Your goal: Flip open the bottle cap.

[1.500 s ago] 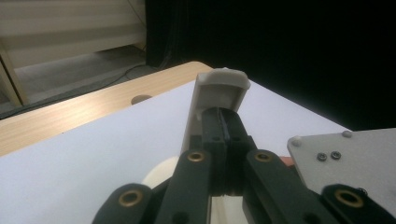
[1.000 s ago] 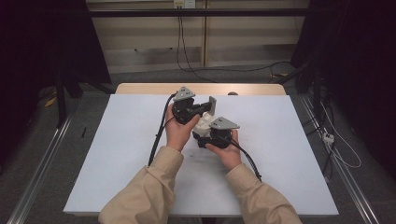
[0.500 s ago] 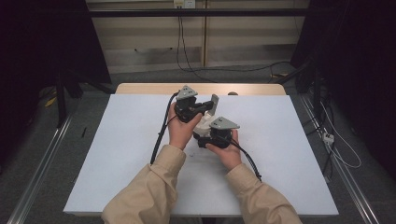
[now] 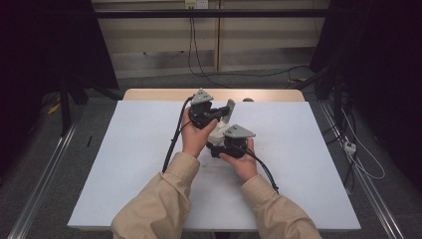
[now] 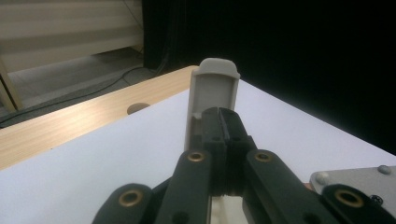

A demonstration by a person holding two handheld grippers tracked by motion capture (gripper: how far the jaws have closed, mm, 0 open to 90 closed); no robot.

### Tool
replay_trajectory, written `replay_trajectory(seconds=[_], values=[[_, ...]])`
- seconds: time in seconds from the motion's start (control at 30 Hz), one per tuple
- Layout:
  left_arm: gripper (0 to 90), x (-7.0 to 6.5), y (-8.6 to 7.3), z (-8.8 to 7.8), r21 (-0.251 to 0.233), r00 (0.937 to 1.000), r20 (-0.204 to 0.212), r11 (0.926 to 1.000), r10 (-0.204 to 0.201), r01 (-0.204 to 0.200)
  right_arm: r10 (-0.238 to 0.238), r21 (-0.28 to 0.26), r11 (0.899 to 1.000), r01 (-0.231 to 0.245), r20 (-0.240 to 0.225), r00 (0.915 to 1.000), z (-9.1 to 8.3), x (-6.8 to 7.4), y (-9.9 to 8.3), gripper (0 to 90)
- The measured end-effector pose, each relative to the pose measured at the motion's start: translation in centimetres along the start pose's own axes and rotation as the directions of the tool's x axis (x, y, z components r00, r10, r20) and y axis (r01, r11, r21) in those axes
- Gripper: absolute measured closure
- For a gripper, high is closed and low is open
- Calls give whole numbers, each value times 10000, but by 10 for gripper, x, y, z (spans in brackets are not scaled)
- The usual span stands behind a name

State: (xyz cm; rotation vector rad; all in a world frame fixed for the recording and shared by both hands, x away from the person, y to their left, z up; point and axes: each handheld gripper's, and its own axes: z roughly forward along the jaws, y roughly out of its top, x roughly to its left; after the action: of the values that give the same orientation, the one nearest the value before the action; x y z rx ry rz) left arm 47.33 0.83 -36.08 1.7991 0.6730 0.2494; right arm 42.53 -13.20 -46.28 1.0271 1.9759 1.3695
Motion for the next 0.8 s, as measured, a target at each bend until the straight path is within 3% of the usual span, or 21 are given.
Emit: replay_trajectory(seconds=[0.8], values=[[900,1,0,10,122,10000,37,9999,77,-77,20,16,10000,-20,9,10000,0,0,0,188]])
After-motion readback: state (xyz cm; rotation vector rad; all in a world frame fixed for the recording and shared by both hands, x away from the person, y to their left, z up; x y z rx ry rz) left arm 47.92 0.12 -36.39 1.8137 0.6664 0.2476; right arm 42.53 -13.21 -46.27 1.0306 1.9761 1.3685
